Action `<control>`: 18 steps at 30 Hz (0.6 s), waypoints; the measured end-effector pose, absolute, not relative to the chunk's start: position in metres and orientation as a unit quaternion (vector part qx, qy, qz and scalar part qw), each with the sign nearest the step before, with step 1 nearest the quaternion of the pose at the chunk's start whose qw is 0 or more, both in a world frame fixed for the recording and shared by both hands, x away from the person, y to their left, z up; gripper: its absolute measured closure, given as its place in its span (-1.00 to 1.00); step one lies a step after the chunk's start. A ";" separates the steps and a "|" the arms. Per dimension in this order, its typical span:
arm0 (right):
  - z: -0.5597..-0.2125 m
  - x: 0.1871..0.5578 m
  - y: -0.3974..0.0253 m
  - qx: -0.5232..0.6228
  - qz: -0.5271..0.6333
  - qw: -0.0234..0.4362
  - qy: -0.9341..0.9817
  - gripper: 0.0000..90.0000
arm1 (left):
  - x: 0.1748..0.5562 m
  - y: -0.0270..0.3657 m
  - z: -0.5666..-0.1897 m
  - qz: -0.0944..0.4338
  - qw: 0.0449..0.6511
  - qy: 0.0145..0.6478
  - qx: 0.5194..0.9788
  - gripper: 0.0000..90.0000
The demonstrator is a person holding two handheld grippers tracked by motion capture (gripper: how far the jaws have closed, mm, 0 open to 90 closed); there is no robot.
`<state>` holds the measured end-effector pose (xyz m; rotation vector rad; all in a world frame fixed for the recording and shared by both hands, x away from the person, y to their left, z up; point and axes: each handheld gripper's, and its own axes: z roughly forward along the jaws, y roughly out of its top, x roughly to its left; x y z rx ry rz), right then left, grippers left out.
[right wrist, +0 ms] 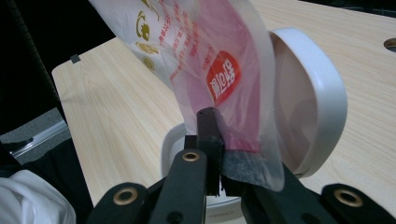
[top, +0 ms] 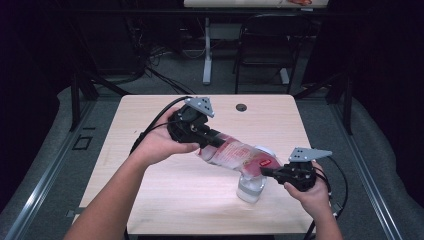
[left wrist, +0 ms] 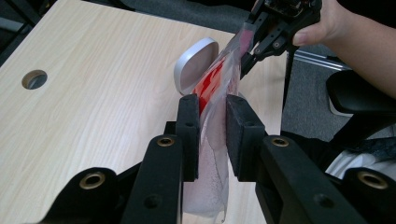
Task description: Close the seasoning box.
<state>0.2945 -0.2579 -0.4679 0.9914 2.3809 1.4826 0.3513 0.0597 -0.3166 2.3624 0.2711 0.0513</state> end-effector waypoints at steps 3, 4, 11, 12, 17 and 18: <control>-0.468 0.295 -0.258 0.334 0.498 0.083 0.796 0.98 | 0.351 0.059 -0.317 0.018 0.374 0.110 0.921 0.71; -0.468 0.295 -0.258 0.334 0.498 0.083 0.796 0.98 | 0.351 0.059 -0.317 0.018 0.375 0.110 0.920 0.71; -0.468 0.295 -0.258 0.333 0.495 0.085 0.798 0.98 | 0.351 0.059 -0.316 0.020 0.373 0.106 0.922 0.71; -0.468 0.295 -0.258 0.333 0.495 0.085 0.798 0.98 | 0.351 0.059 -0.316 0.020 0.373 0.107 0.921 0.71; -0.468 0.295 -0.258 0.334 0.496 0.084 0.797 0.98 | 0.350 0.058 -0.316 0.018 0.374 0.107 0.921 0.72; -0.468 0.295 -0.258 0.334 0.495 0.084 0.798 0.98 | 0.350 0.058 -0.316 0.019 0.374 0.107 0.921 0.72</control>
